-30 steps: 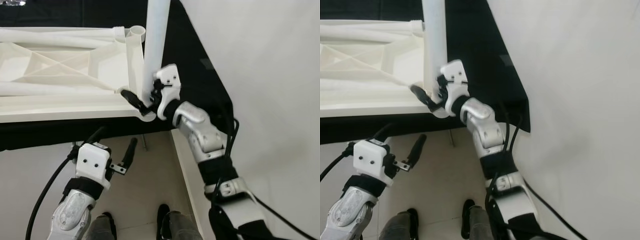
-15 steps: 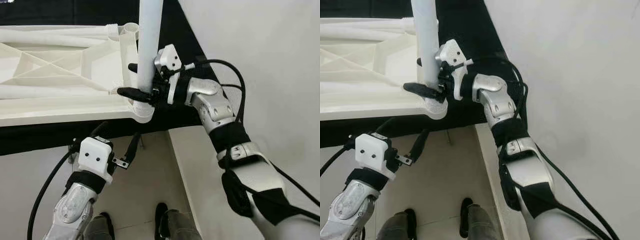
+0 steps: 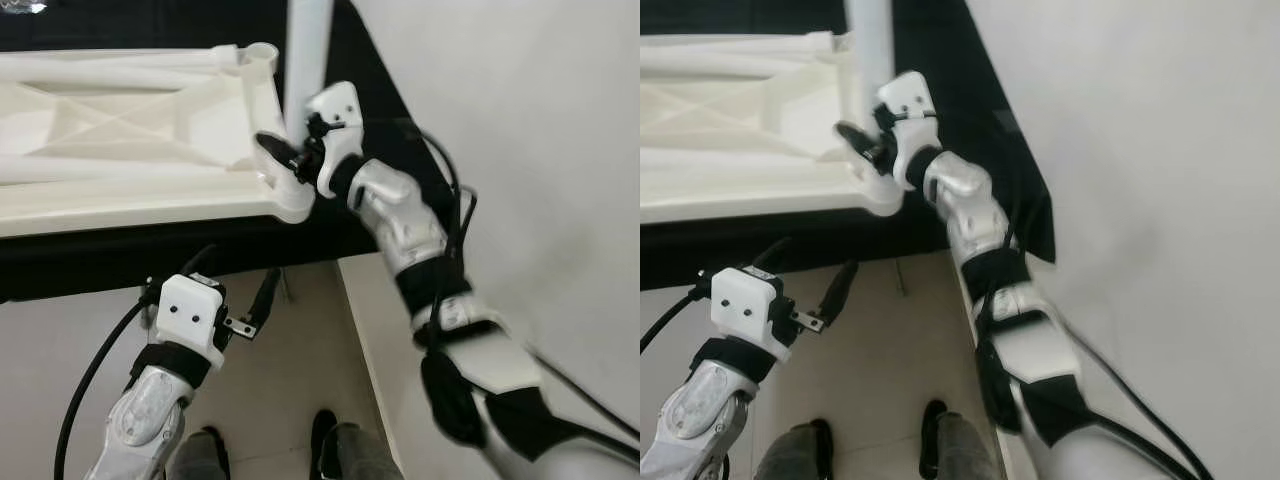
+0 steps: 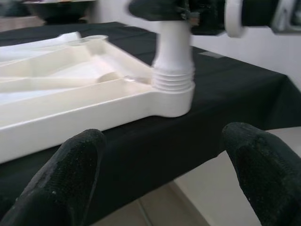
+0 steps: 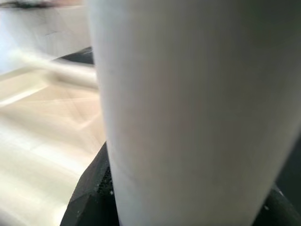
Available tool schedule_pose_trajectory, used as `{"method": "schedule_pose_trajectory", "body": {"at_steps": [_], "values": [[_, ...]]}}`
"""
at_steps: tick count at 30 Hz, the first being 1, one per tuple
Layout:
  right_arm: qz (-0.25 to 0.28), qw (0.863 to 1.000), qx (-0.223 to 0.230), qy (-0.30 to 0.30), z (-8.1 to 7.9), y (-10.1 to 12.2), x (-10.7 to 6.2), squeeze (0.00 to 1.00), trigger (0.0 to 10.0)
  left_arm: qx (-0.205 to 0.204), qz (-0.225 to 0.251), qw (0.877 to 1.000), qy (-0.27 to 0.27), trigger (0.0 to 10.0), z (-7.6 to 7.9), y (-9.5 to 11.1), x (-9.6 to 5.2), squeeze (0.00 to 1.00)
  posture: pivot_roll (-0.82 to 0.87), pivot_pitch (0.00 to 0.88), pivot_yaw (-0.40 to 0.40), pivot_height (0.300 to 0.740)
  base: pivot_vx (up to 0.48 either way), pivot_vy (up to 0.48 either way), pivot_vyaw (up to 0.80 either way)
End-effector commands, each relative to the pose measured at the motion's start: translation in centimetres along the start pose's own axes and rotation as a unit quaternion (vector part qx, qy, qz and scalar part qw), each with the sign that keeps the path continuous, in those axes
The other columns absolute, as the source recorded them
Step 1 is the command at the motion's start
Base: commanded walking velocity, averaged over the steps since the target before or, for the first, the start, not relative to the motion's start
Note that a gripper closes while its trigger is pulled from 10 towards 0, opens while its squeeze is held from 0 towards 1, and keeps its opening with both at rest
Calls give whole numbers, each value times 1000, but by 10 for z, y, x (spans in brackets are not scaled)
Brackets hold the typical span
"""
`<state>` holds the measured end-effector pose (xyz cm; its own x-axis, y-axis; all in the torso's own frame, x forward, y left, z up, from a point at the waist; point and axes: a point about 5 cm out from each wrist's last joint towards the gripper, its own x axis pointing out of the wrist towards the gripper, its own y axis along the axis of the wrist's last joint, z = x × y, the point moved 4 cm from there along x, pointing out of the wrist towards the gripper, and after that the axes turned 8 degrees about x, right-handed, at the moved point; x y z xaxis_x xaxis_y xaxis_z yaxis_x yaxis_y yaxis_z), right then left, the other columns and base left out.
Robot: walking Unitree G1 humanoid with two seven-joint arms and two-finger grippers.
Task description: Building children table
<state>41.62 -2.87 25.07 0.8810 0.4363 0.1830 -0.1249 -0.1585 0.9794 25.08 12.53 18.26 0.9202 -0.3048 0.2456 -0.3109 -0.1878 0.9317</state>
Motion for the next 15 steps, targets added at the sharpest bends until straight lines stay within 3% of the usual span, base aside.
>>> {"method": "schedule_pose_trajectory", "body": {"at_steps": [1, 5, 7, 8, 9, 10, 11, 13, 14, 15], "values": [[-95, 992, 16, -83, 21, -57, -22, 0, 0, -4, -15, 1000, -4, 10000, 0, -5, -3, 0, 180, 253, -130, 740, 0, 0, 0], [-87, 993, 17, -84, 16, -55, -21, 0, 0, -4, -15, 1000, -4, 10000, 0, -5, -3, 0, 173, 251, -129, 740, 0, 0, 0], [-81, 995, 9, -59, 2, -47, -9, 0, 0, -7, -16, 1000, -9, 10000, 2, -6, -1, 0, 175, 246, -133, 740, 0, 0, 0], [-82, 995, 4, -50, -3, -44, -4, 0, 1255, -7, -16, 1000, -10, 10000, 3, -6, 0, 0, 176, 246, -133, 740, 0, 0, 0], [-82, 995, 2, -49, -5, -42, -2, 0, 3529, -7, -16, 1000, -11, 10000, 3, -7, 0, 0, 177, 245, -134, 740, 0, 0, 0], [-82, 995, 2, -49, -5, -42, -2, 0, 3529, -7, -16, 1000, -11, 10000, 3, -7, 0, 0, 177, 245, -134, 740, 0, 0, 0], [-86, 996, 3, -36, -10, -42, 0, 0, 10000, -5, -18, 1000, -10, 10000, 2, -7, 0, 0, 178, 245, -131, 740, 0, 0, 0], [-75, 997, 20, -23, -14, -37, 1, 0, 10000, -3, -21, 1000, -7, 10000, 1, -8, 0, 0, 178, 245, -131, 740, 0, 0, 0], [-46, 998, 31, 6, -21, -25, 0, 1000, 10000, 4, -30, 1000, 4, 10000, -3, -11, 1, 0, 176, 243, -129, 740, 0, 0, 0], [-31, 999, 38, 11, -21, -20, -1, 1000, 10000, 6, -34, 999, 9, 10000, -4, -12, 2, 0, 175, 243, -128, 740, 0, 0, 0]]}}
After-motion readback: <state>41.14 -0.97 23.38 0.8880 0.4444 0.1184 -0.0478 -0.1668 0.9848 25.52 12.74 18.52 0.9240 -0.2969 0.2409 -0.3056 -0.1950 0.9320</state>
